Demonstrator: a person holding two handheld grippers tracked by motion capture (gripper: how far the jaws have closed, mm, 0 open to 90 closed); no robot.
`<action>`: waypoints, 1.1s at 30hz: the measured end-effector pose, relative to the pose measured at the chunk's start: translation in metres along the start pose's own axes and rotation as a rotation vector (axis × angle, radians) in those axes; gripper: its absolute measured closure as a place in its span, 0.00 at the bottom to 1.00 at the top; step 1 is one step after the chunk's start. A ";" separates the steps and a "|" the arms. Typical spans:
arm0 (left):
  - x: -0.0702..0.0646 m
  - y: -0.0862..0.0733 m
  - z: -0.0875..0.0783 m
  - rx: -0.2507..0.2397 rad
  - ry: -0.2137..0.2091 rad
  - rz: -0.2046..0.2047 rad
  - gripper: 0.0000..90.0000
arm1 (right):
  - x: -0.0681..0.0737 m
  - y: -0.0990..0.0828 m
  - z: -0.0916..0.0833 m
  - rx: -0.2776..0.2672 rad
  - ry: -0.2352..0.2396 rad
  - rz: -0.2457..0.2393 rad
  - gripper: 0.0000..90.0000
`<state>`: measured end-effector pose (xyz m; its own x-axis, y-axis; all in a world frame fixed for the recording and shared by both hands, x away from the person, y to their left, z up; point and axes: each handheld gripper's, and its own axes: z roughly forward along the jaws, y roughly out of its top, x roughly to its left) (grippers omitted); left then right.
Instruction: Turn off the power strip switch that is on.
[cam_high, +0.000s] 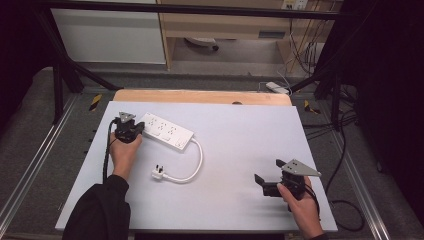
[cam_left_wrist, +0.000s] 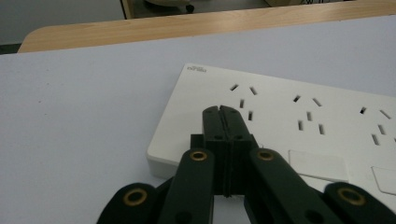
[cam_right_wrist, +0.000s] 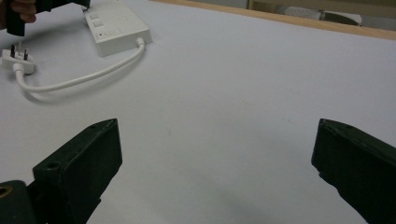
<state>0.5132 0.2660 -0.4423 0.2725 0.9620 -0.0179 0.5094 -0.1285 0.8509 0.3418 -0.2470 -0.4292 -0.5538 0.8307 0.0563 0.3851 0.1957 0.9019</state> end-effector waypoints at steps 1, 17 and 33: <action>0.000 0.000 0.000 0.000 0.000 -0.001 1.00 | 0.000 0.000 0.000 0.000 0.001 0.001 0.02; 0.001 -0.001 0.001 -0.003 0.006 -0.004 1.00 | 0.000 0.000 0.000 0.002 0.004 0.003 0.02; 0.000 -0.001 0.001 -0.003 0.014 0.024 1.00 | 0.000 0.000 0.000 0.002 0.003 0.001 0.02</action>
<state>0.5138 0.2656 -0.4436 0.2728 0.9620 0.0098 0.5005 -0.1506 0.8525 0.3422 -0.2471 -0.4295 -0.5561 0.8291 0.0584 0.3872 0.1962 0.9009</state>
